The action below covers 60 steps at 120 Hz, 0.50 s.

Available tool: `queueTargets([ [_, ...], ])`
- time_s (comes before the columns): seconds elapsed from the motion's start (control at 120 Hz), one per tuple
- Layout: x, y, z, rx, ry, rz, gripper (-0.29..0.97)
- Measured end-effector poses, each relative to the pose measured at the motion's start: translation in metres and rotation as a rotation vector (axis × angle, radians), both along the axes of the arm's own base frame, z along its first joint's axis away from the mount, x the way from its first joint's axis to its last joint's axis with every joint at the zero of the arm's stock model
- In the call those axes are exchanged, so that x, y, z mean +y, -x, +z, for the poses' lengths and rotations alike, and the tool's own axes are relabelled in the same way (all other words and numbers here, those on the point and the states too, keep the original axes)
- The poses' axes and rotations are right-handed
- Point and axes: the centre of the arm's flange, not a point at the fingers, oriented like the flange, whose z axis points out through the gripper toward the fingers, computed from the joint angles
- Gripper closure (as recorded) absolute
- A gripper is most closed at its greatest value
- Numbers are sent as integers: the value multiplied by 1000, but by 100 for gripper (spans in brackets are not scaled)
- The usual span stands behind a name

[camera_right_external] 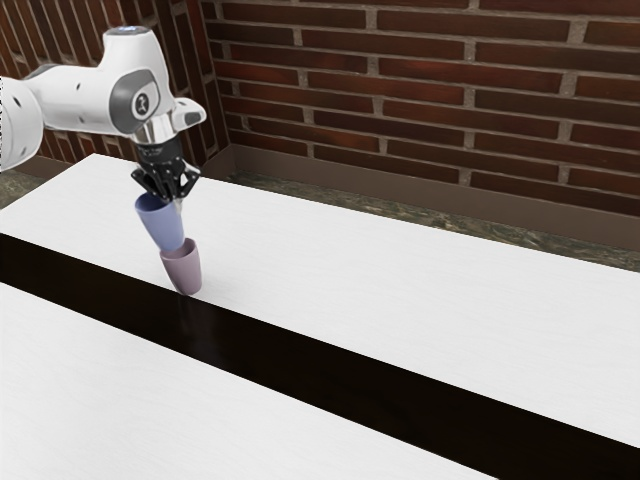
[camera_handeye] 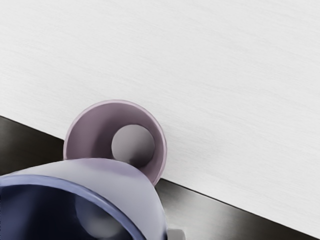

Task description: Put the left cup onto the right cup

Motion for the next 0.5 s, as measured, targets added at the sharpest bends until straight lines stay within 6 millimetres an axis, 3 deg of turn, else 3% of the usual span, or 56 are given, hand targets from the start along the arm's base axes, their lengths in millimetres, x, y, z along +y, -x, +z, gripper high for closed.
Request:
queueTargets([
  [0.5, 1, -6, -16, 8, -2, 35, 78],
])
